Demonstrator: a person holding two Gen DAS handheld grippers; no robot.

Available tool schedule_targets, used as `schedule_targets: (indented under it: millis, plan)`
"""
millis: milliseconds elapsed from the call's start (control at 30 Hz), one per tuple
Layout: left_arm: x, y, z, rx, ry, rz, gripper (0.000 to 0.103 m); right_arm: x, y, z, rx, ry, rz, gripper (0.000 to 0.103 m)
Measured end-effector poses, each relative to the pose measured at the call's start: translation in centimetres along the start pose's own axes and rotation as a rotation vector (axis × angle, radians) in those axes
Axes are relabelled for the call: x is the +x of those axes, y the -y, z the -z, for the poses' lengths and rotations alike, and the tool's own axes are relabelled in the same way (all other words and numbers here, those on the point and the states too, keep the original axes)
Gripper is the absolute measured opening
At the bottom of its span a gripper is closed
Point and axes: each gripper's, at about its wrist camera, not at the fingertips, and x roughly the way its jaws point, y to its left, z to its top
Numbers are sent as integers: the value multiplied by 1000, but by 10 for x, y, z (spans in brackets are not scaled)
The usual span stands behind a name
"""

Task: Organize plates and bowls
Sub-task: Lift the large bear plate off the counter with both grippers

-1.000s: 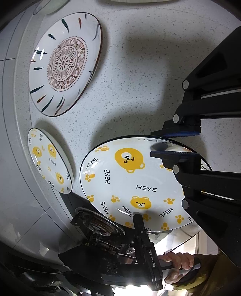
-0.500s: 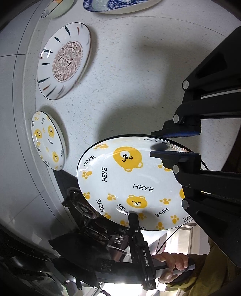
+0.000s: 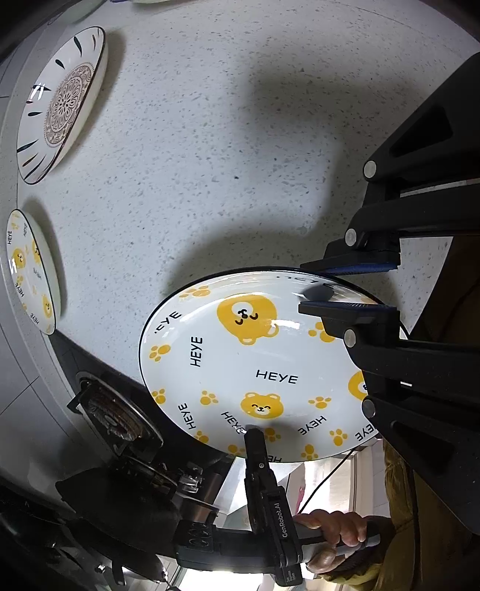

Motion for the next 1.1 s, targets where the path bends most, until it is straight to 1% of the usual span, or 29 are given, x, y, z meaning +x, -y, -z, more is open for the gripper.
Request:
schedule_targets:
  millis: [300,500,633,733,767,867,1033,1100]
  plan:
    - [16,9,-3,5,-12,5,15,-2,13,5,36,-5,10,12]
    - [17,13,-4,9,-8,7,15,-4,15,7,42,-8,9,12]
    - [16,16,-3,16,8,2,15,-2,15,6,45,-8,2,12]
    - [16,14,-1,10,15,-2,15,-7,17,6,45,7,2,13]
    - [15,15,-1,13,20,-10,15,-10,18,6,46,17,2,13]
    - [8,17,0,40,54,-62,15,-16,20,5,46,36,8,13]
    - [-2,15,-2,35,82,-93,15,-27,19,5,33,65,17,13]
    - [-11,15,-3,30,113,-99,15,-33,17,3,24,84,19,13]
